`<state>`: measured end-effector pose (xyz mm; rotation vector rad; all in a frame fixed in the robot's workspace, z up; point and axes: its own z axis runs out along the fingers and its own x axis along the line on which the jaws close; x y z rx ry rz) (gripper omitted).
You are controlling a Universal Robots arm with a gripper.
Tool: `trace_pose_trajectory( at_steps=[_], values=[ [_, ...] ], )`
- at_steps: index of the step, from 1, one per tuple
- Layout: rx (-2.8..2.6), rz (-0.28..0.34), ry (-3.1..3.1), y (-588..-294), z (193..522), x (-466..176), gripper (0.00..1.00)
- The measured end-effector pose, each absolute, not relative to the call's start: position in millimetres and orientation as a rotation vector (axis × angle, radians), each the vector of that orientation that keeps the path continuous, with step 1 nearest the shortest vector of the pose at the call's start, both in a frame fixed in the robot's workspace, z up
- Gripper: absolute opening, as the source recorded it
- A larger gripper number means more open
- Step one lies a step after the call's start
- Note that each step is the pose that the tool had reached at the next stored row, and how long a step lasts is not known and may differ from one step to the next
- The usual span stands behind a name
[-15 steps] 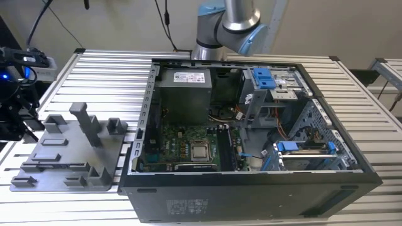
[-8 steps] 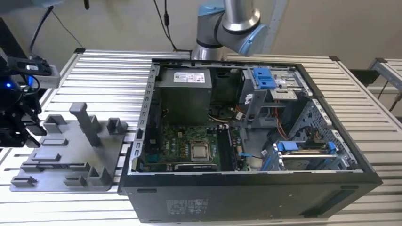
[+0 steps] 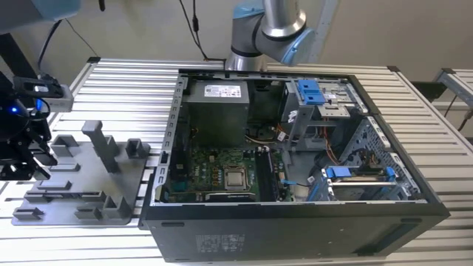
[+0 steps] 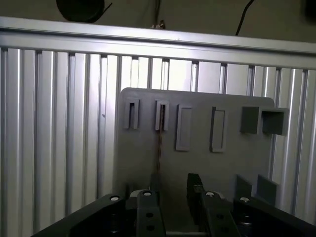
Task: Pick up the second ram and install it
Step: 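Pick up the second ram and move it above second insertion slot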
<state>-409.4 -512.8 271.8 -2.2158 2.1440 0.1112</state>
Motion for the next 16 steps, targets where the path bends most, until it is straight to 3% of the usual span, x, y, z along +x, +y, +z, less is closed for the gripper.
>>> trace_pose_trajectory(
  at_steps=[16],
  values=[
    [-2.223, 0.111, 2.137, -515, 244, -409, 0.36]
  ],
)
